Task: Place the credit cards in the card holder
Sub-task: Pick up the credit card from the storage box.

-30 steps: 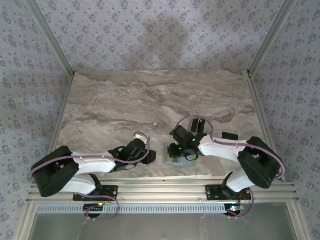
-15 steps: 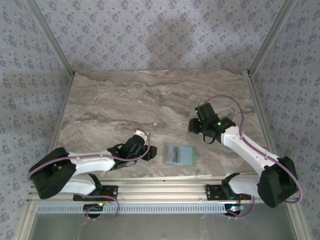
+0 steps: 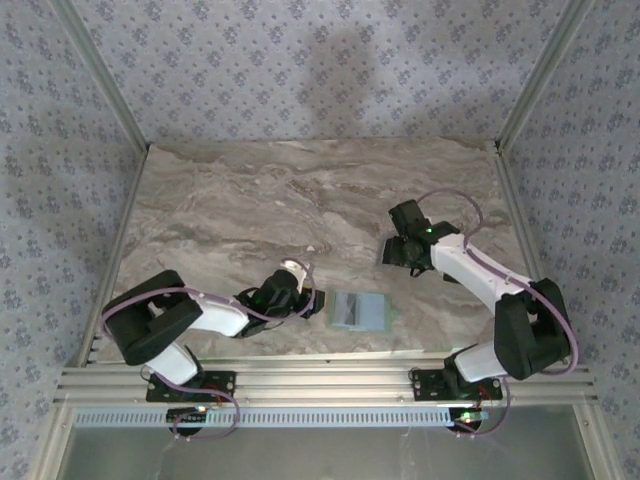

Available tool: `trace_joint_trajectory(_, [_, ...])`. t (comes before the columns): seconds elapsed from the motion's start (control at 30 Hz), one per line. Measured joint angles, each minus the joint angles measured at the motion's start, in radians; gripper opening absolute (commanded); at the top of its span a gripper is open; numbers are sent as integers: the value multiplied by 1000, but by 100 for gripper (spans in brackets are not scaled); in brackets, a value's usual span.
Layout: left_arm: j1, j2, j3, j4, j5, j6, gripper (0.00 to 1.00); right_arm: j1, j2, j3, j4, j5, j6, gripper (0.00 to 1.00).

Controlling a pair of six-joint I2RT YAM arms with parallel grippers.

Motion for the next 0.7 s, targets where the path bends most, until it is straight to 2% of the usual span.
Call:
trace_joint_trajectory(0.27, [0, 14, -2, 39, 18, 1, 44, -37, 66, 16, 20, -37, -8, 35])
trace_joint_trajectory(0.47, [0, 21, -2, 52, 26, 0, 43, -45, 97, 21, 56, -63, -19, 21])
trace_joint_trajectory(0.7, [0, 42, -2, 87, 27, 0, 43, -45, 93, 22, 68, -51, -18, 15])
